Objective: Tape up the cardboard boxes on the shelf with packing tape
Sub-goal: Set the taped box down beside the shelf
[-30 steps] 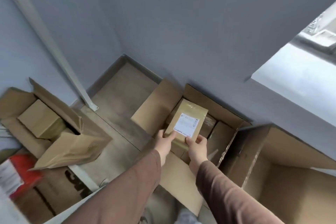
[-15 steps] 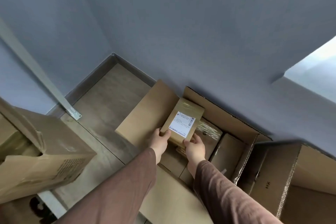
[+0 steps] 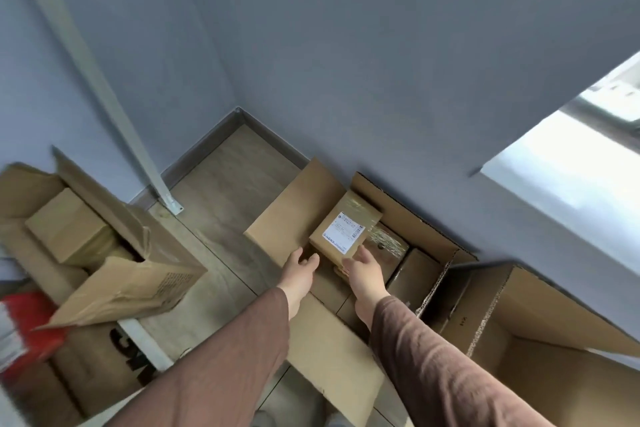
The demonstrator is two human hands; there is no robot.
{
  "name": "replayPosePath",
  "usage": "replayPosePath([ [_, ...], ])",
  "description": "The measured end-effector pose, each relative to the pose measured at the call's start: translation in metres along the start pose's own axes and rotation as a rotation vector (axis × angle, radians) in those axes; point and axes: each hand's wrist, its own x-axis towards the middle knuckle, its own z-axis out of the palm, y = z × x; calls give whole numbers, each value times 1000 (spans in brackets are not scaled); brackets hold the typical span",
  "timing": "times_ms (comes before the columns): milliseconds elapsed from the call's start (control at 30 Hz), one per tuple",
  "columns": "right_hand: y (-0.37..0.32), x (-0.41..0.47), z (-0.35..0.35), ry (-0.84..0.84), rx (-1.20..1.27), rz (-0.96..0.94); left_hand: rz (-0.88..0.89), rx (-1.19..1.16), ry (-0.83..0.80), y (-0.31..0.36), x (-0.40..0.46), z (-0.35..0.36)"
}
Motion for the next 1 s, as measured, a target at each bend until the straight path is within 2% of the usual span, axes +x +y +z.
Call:
replayPosePath([
  [133,-53,-91,7,-92,-59,-47,46,-20,41,45,-97,-23],
  [233,-95,-167,16,-169,-119,-138,145,-63,81,91,-178,-46],
  [400,-157,-295,28,-235,-152,-374,329,-116,140,151,-313,-90],
  [533,-177,-395,35,-254,-159,-592,455,-169,142,165,-410,-125],
  [633,-173,-478,42,-235,-127,-759,557,-203,130,153,-487,-149],
  [767,-134,-595,58,-224,-38,-1018,747,-244,160,103,-601,-188],
  [900,-81,-707,95,-350,-22,-1207,918,-261,312,41,-710,-252],
  [1000,-35,-803,149,-547,-73,-1295,1019,-376,472,-13,-799,-332],
])
